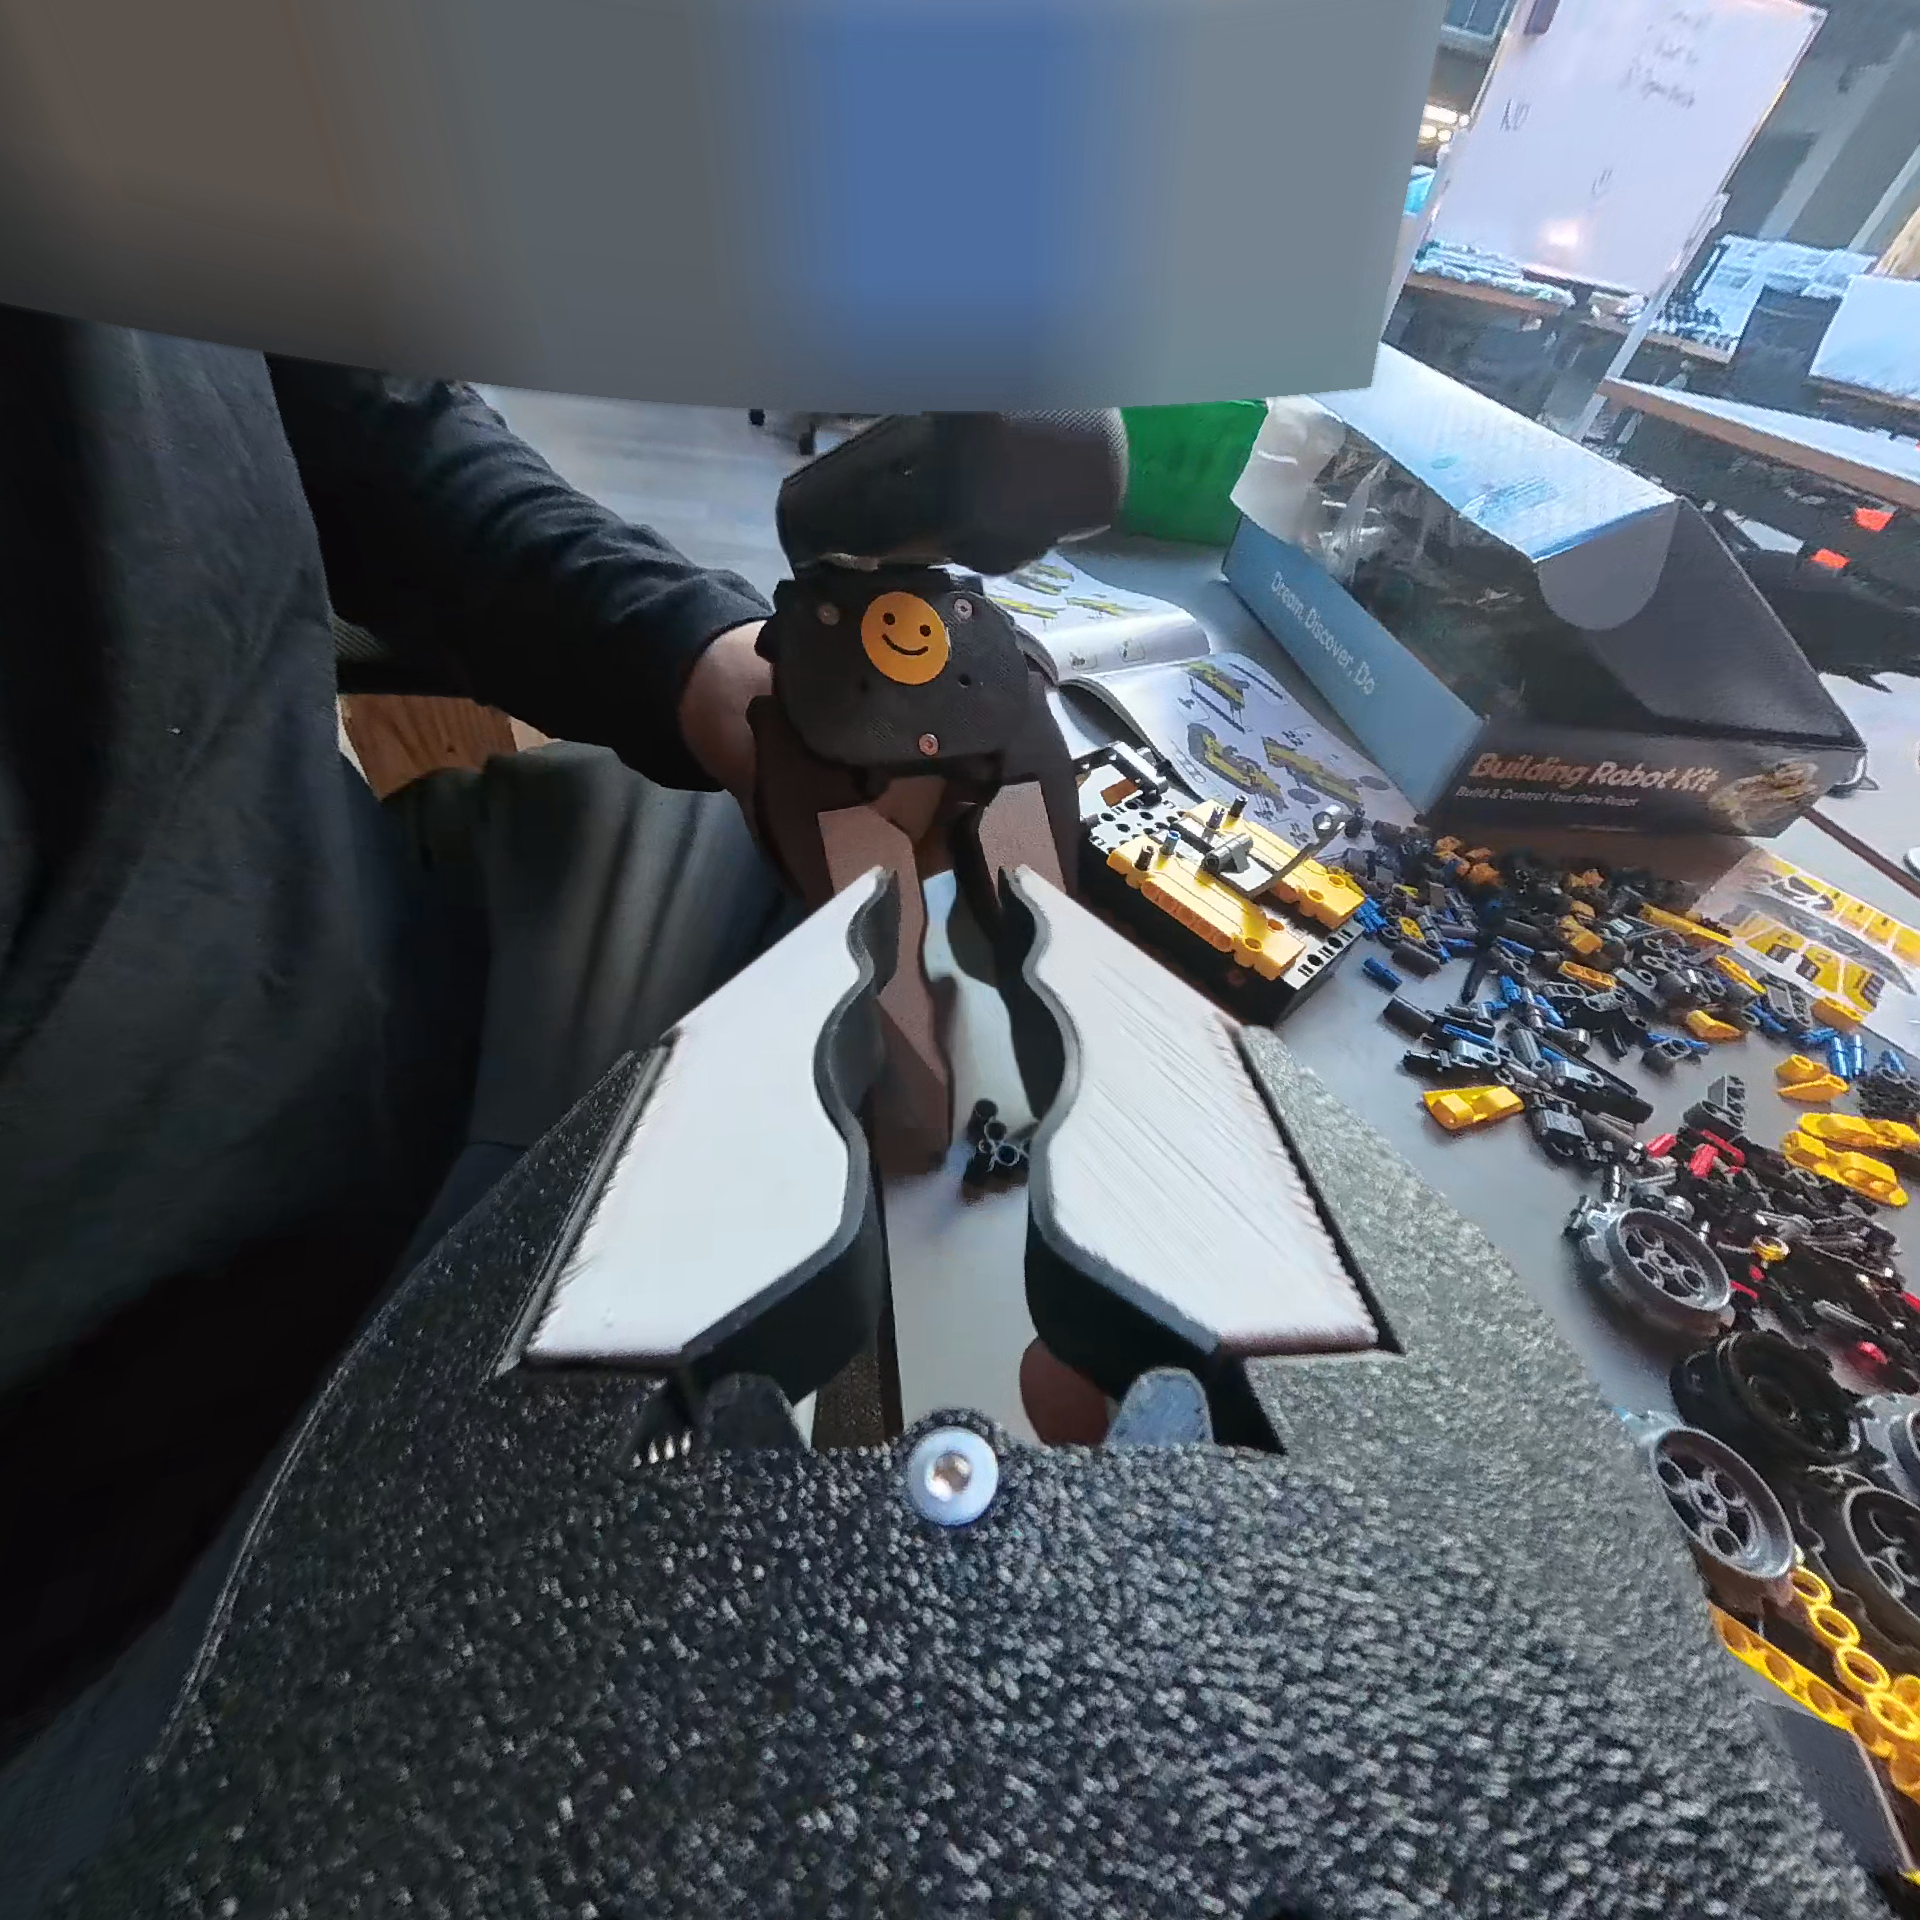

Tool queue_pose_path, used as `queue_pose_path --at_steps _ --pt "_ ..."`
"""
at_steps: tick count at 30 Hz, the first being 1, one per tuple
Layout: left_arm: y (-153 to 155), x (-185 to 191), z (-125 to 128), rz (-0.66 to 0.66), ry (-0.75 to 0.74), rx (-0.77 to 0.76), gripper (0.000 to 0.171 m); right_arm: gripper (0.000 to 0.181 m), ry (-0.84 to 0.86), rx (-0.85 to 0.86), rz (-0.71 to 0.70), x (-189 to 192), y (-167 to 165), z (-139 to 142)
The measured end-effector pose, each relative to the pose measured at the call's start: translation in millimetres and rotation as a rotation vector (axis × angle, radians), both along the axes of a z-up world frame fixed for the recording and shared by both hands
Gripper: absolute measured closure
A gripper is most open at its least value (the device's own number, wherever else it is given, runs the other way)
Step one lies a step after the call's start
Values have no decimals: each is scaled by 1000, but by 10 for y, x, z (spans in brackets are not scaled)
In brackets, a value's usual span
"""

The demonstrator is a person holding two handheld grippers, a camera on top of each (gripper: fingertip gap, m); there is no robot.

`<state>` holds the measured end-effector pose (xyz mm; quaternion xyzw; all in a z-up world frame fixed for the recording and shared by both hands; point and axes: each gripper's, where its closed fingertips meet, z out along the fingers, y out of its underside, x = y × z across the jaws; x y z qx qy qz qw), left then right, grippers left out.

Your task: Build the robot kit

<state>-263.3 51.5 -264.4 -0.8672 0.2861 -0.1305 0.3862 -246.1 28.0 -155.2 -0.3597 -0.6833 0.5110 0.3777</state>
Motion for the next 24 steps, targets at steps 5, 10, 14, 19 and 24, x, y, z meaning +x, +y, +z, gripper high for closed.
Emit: queue_pose_path --at_steps 5,10,14,19,24 --pt "-1 -59 57 51 -3 53 133 158 26 -10 2 -19 5 15" --pt "-195 -98 95 81 -73 57 129 152 87 -131 48 -35 6 148" --pt "-486 -145 111 114 -161 73 130 150 179 -359 126 -24 76 419" --pt "-759 -130 181 136 -297 101 134 151 281 -567 270 43 132 728" --pt "-803 -130 194 116 -341 128 134 152 261 -578 275 -56 138 701"
